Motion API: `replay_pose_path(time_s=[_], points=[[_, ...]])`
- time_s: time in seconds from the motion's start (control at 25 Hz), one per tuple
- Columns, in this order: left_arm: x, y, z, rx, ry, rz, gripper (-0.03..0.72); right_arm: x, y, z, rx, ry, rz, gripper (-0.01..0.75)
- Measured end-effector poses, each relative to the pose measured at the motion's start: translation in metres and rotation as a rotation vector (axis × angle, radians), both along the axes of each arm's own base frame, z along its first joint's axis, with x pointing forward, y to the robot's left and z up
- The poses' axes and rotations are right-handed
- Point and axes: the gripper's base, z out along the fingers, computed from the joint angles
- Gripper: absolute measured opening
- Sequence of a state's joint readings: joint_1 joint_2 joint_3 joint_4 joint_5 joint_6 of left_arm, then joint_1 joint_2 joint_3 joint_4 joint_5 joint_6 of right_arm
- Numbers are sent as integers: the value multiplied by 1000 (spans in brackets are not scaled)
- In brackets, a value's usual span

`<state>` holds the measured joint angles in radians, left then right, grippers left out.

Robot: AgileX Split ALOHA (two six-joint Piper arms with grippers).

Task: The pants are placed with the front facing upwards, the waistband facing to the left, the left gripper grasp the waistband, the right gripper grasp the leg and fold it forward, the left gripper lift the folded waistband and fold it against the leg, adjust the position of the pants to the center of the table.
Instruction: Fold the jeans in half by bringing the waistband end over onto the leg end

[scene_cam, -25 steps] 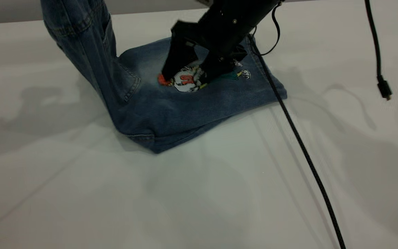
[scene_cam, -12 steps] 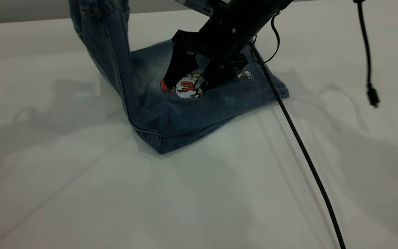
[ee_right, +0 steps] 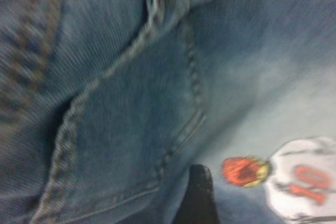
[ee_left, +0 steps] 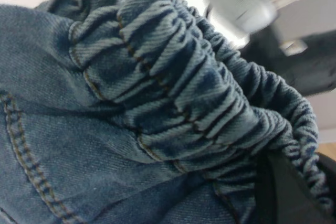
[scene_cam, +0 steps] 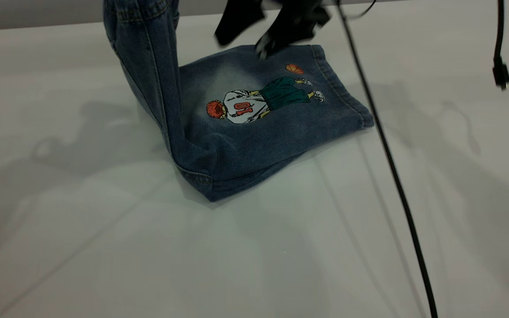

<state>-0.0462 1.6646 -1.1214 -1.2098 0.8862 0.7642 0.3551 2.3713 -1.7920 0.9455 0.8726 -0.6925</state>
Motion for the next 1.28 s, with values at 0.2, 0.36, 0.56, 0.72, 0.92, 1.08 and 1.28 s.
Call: replay_pose_path(time_s=[0.2,0.36,0.56,0.72,0.92,1.08,1.28], points=[[-1,-11,0,14,-14,-16,108,16,-39,35,18,-70,-85,528],[1,-25,-5,48,-38,-1,108,23,-73,69,39,-128,-149,528],[7,-48,-28,73,-5,-4,108,23,-109,115,51,-236,-202,528],[12,-68,-52,96,11,-3,108,17,-126,144,75,-277,-219,528],[22,-87,-77,91,33,-5,108,14,-123,147,89,-269,-204,528],[33,-99,-100,86,71,-12,108,13,-122,150,104,-265,-203,528],[45,-108,-118,85,79,-78,127,12,-121,151,120,-263,-197,528]])
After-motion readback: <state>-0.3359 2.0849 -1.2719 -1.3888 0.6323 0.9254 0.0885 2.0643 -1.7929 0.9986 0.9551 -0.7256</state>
